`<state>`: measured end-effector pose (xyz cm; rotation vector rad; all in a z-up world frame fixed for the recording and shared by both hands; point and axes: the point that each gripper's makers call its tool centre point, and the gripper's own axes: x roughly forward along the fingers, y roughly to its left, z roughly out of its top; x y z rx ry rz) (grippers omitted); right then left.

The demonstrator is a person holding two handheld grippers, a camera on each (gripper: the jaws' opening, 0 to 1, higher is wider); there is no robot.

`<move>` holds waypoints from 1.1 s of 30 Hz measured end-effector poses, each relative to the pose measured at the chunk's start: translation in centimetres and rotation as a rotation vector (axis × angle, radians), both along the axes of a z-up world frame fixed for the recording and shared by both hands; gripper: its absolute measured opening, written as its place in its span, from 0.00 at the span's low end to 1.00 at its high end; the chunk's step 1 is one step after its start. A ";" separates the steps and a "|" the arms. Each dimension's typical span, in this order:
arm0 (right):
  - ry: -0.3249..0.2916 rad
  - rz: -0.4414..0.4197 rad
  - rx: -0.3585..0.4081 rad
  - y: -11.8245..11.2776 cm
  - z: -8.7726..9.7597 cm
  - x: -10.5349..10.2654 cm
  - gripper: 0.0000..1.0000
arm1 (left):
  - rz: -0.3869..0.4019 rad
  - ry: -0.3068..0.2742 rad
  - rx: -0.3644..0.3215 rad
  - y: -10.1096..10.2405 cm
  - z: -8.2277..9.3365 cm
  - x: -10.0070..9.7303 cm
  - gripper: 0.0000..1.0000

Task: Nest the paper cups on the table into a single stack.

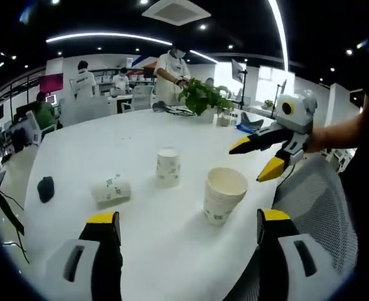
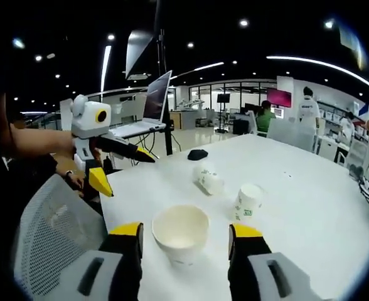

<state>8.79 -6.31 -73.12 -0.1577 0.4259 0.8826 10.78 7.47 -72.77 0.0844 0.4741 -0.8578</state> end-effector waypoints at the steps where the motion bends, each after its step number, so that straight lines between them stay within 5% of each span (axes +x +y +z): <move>1: -0.001 -0.005 0.002 -0.2 0.0 0.0 0.57 | 0.003 0.001 -0.003 0.2 -0.1 0.3 0.89; 18: 0.022 -0.127 0.038 -3.9 -0.4 -0.7 0.77 | 0.095 -0.021 0.065 1.8 -1.7 6.6 0.90; 33: 0.037 -0.190 0.041 -5.7 -0.6 -1.6 0.85 | 0.199 -0.005 0.097 2.3 -4.3 12.0 0.91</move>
